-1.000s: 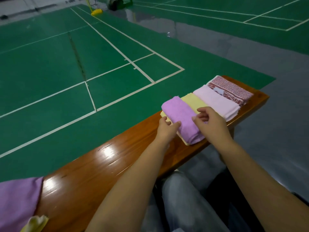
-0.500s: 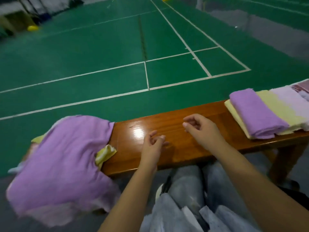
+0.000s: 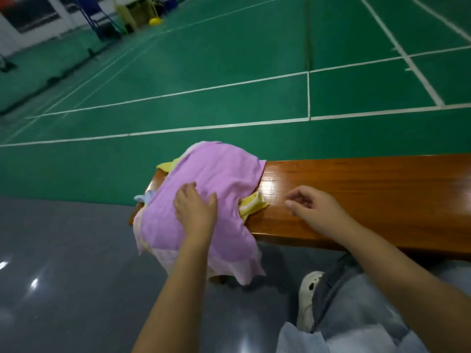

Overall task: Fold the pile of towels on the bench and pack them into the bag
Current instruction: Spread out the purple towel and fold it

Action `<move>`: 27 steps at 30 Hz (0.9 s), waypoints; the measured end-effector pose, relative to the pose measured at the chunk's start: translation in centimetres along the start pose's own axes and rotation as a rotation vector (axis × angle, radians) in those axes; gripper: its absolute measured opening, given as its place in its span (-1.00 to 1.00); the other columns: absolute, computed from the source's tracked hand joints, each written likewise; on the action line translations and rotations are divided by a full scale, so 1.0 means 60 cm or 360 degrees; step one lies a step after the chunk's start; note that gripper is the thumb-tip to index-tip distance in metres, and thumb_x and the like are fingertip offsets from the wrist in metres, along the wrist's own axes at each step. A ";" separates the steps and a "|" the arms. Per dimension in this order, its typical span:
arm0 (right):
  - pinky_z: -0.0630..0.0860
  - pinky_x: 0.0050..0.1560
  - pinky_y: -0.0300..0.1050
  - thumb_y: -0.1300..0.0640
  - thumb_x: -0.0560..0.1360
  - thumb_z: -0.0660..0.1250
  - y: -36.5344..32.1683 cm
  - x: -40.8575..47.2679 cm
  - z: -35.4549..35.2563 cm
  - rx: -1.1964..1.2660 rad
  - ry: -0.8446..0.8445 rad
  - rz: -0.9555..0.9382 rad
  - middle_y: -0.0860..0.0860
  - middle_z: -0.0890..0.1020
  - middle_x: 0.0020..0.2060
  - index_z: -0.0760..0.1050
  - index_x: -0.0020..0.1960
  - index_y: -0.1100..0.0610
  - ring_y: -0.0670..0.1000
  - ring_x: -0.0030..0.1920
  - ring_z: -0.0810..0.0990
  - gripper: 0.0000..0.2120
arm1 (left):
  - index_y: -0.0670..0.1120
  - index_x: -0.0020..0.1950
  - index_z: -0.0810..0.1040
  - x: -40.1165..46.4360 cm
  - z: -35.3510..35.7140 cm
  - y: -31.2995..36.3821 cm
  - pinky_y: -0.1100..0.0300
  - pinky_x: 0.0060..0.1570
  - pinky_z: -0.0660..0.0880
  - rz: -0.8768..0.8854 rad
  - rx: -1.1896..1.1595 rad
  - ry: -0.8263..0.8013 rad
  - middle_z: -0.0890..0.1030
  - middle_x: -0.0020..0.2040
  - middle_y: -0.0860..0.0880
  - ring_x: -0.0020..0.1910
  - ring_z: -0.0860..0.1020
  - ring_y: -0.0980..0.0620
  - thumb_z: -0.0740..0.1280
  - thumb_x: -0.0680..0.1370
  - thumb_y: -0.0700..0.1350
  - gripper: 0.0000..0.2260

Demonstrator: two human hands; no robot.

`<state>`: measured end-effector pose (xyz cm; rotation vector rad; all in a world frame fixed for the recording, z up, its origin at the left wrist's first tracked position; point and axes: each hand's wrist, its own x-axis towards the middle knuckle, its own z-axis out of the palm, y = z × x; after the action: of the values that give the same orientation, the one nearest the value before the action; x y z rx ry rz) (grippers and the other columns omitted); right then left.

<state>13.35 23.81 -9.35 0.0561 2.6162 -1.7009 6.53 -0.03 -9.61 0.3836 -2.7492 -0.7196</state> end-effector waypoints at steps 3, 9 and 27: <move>0.51 -0.13 -0.24 0.08 0.53 0.33 0.007 0.000 -0.003 -0.0005 -0.0004 0.0044 -0.06 0.60 -0.10 0.50 0.02 -0.05 -0.05 -0.07 0.60 -0.92 | -0.13 0.29 0.49 0.026 0.001 -0.038 -0.07 0.26 0.29 -0.0149 0.0224 -0.0020 0.44 0.30 -0.20 0.29 0.37 -0.24 0.33 0.54 0.04 -0.61; 0.50 -0.13 -0.25 0.10 0.52 0.35 0.014 -0.002 -0.013 0.0015 0.0045 0.0054 -0.03 0.60 -0.10 0.51 0.00 -0.04 -0.03 -0.05 0.60 -0.92 | -0.01 -0.19 0.59 0.040 -0.014 -0.044 -0.01 0.03 0.47 -0.0150 -0.0078 0.0046 0.64 -0.13 0.00 -0.06 0.56 -0.08 0.35 0.54 -0.05 -0.87; 0.48 -0.10 -0.25 0.16 0.51 0.37 -0.065 -0.096 -0.115 0.0372 0.0218 -0.0339 -0.08 0.64 -0.14 0.54 -0.02 -0.06 -0.20 -0.11 0.57 -0.87 | -0.15 -0.15 0.54 -0.154 -0.117 0.293 -0.04 -0.19 0.64 0.0409 -0.1420 -0.0723 0.64 -0.18 -0.22 -0.14 0.65 -0.20 0.38 0.54 -0.17 -0.90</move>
<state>18.98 28.42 -2.75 -0.1103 2.5822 -2.1405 14.13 14.65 3.44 -0.3571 -2.4060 -1.9901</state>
